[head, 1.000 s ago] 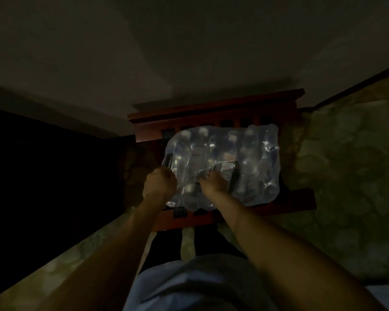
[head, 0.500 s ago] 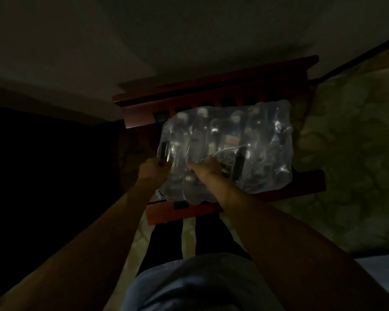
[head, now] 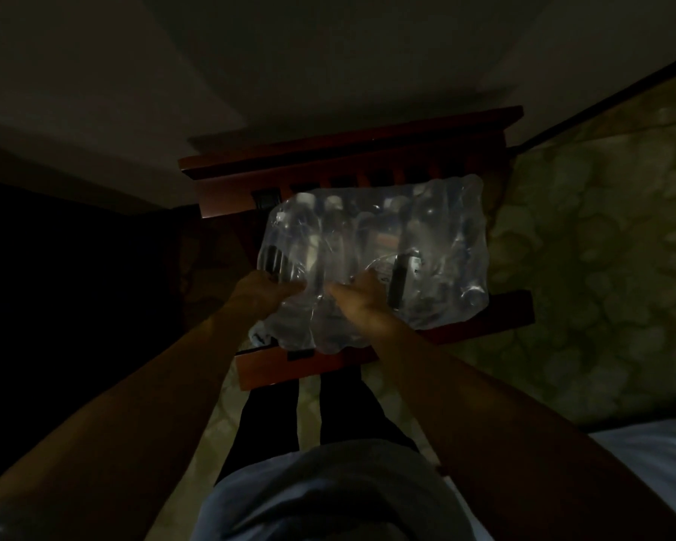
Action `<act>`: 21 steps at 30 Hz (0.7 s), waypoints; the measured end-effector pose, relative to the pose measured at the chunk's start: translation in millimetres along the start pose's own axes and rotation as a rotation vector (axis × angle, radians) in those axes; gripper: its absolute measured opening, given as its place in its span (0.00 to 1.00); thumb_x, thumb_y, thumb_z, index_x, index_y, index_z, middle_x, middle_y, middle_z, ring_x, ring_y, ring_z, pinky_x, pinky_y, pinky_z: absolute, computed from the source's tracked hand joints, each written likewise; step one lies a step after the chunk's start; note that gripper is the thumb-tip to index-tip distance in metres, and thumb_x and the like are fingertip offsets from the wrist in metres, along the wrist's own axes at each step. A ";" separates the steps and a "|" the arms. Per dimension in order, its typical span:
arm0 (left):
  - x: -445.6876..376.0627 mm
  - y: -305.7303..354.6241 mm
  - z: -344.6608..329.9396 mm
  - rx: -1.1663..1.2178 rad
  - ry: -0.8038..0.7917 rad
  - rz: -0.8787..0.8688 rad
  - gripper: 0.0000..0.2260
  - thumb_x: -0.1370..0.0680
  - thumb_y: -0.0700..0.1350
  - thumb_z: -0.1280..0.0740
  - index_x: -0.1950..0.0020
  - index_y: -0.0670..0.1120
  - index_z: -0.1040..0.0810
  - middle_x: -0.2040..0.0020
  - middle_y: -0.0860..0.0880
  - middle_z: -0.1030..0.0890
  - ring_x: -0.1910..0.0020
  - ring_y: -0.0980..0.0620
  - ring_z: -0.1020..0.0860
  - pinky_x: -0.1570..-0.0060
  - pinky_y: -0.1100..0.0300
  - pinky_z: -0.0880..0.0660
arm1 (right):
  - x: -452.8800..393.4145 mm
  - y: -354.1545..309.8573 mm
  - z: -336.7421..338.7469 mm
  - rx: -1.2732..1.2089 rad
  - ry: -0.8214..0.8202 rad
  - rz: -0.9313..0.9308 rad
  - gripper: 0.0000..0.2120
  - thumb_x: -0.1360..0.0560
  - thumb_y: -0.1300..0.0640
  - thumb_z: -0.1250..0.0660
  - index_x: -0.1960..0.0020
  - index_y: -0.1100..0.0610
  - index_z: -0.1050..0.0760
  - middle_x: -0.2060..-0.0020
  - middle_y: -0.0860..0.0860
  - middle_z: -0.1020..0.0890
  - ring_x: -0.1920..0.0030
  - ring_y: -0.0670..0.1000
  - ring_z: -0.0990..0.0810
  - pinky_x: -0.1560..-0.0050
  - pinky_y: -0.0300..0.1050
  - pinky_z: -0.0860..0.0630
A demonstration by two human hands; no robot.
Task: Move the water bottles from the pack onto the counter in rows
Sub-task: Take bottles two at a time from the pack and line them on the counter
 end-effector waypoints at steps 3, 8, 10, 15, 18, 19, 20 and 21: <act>4.2 11.5 6.2 -0.205 0.112 -0.102 0.30 0.26 0.65 0.36 0.42 0.39 0.23 0.51 0.41 0.19 0.57 0.47 0.21 0.63 0.58 0.25 | 5.5 -3.7 4.7 -0.008 0.020 0.015 0.21 0.29 0.52 0.30 0.40 0.60 0.27 0.49 0.55 0.18 0.49 0.56 0.18 0.51 0.49 0.21; 3.4 19.9 9.1 -0.304 0.113 -0.170 0.33 0.26 0.68 0.39 0.41 0.37 0.24 0.47 0.38 0.20 0.52 0.41 0.19 0.54 0.51 0.20 | 15.6 -4.8 15.0 -0.021 0.056 0.001 0.25 0.28 0.53 0.29 0.36 0.60 0.33 0.49 0.53 0.22 0.53 0.53 0.21 0.62 0.40 0.26; 8.5 25.8 8.1 -0.343 0.112 -0.197 0.31 0.23 0.65 0.40 0.40 0.36 0.25 0.45 0.37 0.21 0.49 0.40 0.20 0.52 0.51 0.22 | 19.9 -8.3 17.0 0.001 0.074 0.008 0.29 0.28 0.51 0.29 0.33 0.60 0.35 0.44 0.54 0.21 0.50 0.54 0.22 0.56 0.41 0.25; 21.7 37.9 3.2 -0.396 0.061 -0.255 0.23 0.18 0.55 0.44 0.37 0.36 0.26 0.41 0.36 0.22 0.43 0.39 0.21 0.50 0.53 0.26 | 31.9 -13.5 21.5 0.048 0.146 -0.013 0.33 0.28 0.51 0.29 0.30 0.61 0.38 0.38 0.58 0.24 0.41 0.59 0.22 0.41 0.48 0.25; 29.1 43.7 12.0 -0.419 0.038 -0.263 0.20 0.17 0.51 0.43 0.36 0.37 0.26 0.38 0.38 0.22 0.40 0.40 0.23 0.43 0.50 0.26 | 37.9 -15.2 20.9 0.049 0.162 -0.016 0.35 0.28 0.51 0.29 0.28 0.61 0.40 0.37 0.58 0.24 0.41 0.58 0.22 0.40 0.48 0.24; 31.4 45.3 17.4 -0.413 0.048 -0.259 0.19 0.17 0.50 0.42 0.36 0.37 0.25 0.37 0.38 0.22 0.39 0.40 0.23 0.42 0.50 0.26 | 41.0 -16.4 20.9 0.052 0.160 -0.019 0.35 0.28 0.51 0.29 0.27 0.61 0.40 0.37 0.58 0.24 0.41 0.58 0.22 0.40 0.47 0.24; 32.8 45.2 22.8 -0.391 0.051 -0.245 0.19 0.18 0.50 0.41 0.36 0.37 0.25 0.38 0.38 0.22 0.39 0.40 0.23 0.42 0.50 0.26 | 43.9 -17.6 21.1 0.057 0.156 -0.022 0.36 0.27 0.50 0.29 0.27 0.62 0.42 0.36 0.58 0.25 0.40 0.58 0.22 0.40 0.47 0.25; 34.6 44.6 27.3 -0.365 0.054 -0.240 0.19 0.18 0.51 0.40 0.37 0.37 0.24 0.38 0.38 0.22 0.39 0.40 0.22 0.42 0.50 0.25 | 46.8 -18.2 21.8 0.066 0.155 -0.029 0.38 0.27 0.50 0.30 0.26 0.62 0.43 0.35 0.59 0.25 0.39 0.58 0.23 0.39 0.48 0.25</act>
Point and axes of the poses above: each hand's wrist, its own x-axis away from the middle knuckle, its own z-axis out of the back of the hand, y = z × x, the point moved 10 cm from there along -x, towards the middle knuckle
